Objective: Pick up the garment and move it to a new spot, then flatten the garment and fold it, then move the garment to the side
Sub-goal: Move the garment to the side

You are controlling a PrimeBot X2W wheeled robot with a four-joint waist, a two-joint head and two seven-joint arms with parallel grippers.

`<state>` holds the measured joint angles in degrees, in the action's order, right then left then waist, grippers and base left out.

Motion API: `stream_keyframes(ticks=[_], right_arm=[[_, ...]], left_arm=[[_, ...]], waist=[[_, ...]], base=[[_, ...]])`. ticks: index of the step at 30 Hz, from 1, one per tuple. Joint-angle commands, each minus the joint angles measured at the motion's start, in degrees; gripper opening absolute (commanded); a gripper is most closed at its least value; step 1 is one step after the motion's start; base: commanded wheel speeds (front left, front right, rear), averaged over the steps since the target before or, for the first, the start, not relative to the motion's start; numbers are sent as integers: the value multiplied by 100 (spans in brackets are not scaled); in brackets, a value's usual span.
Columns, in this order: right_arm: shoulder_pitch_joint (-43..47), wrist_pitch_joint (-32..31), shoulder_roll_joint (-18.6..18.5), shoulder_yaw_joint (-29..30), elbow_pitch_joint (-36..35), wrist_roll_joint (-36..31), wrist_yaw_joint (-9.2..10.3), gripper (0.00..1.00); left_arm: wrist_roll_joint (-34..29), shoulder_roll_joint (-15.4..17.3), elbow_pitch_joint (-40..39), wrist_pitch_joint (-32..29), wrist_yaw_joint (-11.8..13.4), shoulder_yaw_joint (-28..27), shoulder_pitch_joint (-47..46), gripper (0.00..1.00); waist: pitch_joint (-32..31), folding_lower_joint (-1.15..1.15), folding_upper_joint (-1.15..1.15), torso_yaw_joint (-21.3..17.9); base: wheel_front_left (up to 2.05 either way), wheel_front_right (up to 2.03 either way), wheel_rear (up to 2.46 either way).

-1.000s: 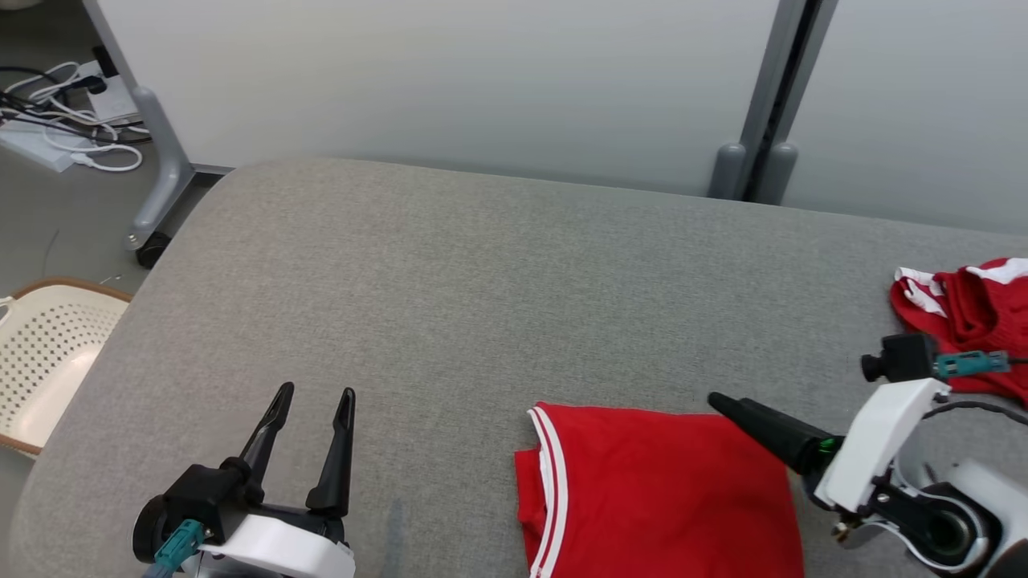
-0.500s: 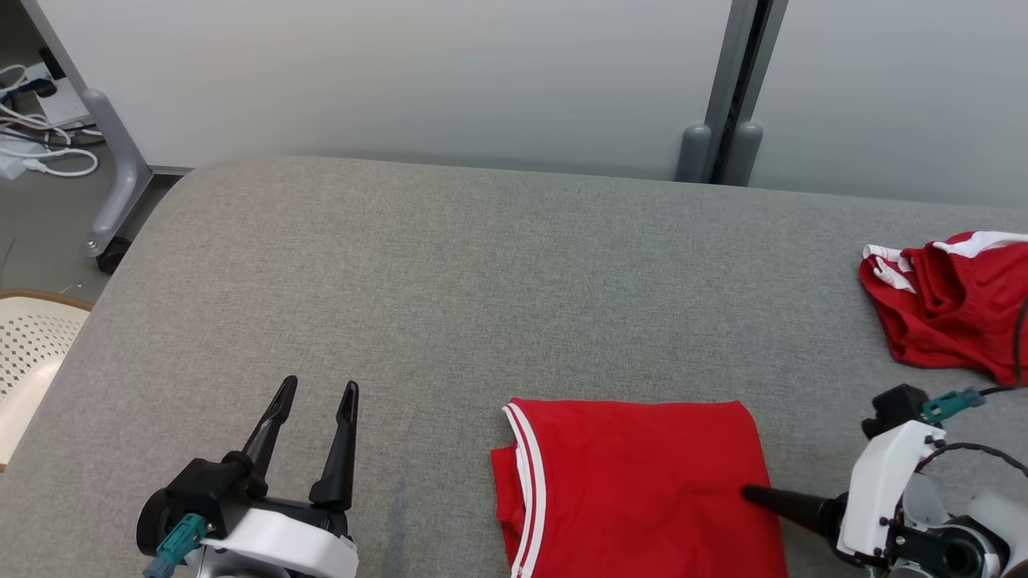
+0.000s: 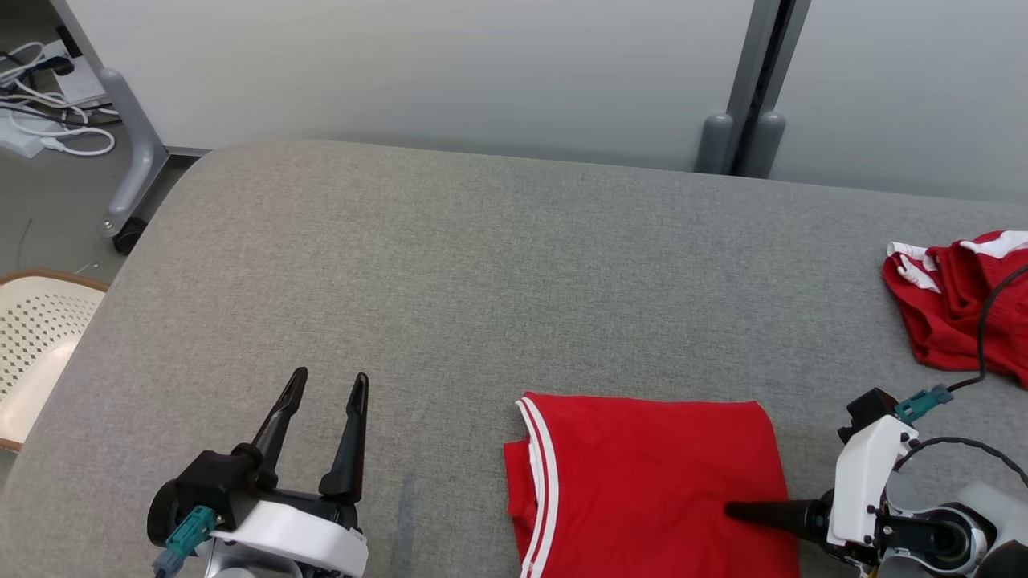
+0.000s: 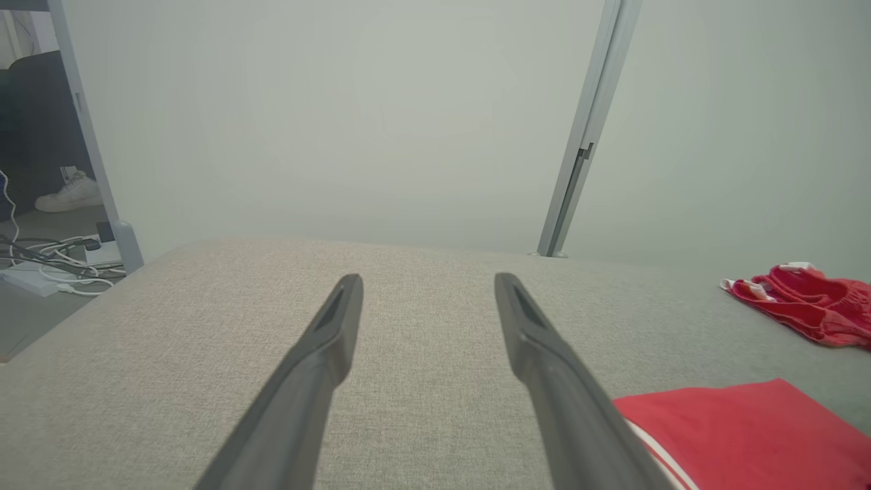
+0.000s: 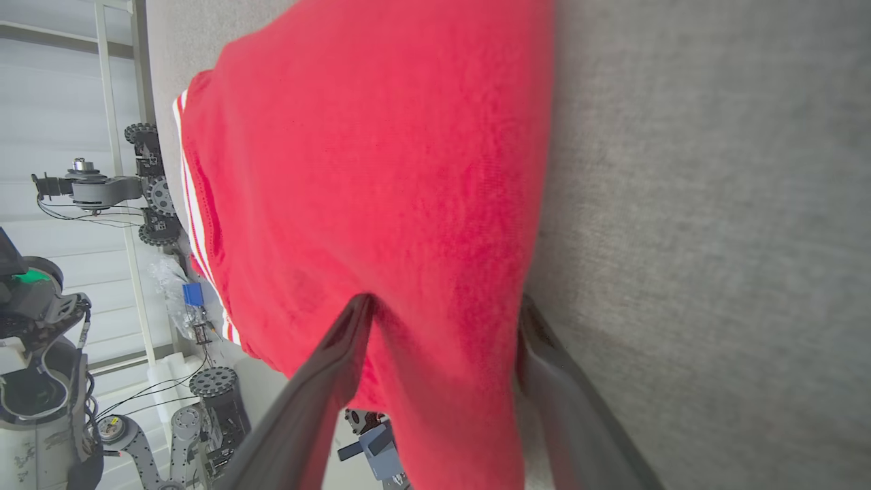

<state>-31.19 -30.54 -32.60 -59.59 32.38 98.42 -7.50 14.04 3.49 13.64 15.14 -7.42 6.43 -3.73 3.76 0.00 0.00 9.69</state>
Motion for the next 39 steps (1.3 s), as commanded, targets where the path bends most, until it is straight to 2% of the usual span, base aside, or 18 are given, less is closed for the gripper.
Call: stream_keyframes(ticks=[1, 2, 3, 11, 21, 33, 39], right_arm=[[1, -55, 22, -1, 63, 56, 0, 40], [-7, -77, 28, -1, 77, 72, 0, 10], [-15, -86, 34, -1, 89, 79, 0, 0], [-240, 214, -91, 181, -271, -155, -1, 0], [-1277, 706, -412, 97, -586, -1408, -1, 0], [-2577, 890, -651, 204, -209, -2066, -1, 0], [-3054, 1172, -780, 447, 24, -2106, -1, 0]], left_arm=[[-20, 22, 6, 5, -7, -8, -46, 100], [-16, 19, 12, 5, -8, -14, -44, 100], [-17, 17, 12, 5, -8, -16, -39, 100], [-14, 9, 28, 5, -9, -24, -52, 100], [-42, 44, -26, 5, -10, 157, -227, 100], [-96, 27, -102, 6, -10, 392, -699, 100], [-143, 81, -70, 5, -10, 471, -969, 100]], waist=[[-2, 0, 0, 22], [-3, 0, 0, 31], [-4, 0, 0, 37], [-12, 0, 0, -39], [209, 0, 0, -361], [1042, 0, 0, -642], [1441, 0, 0, -817]], base=[[0, 0, 0], [0, 0, 0], [0, 0, 0], [0, 0, 0], [0, 0, 0], [0, 0, 0], [0, 0, 0]])
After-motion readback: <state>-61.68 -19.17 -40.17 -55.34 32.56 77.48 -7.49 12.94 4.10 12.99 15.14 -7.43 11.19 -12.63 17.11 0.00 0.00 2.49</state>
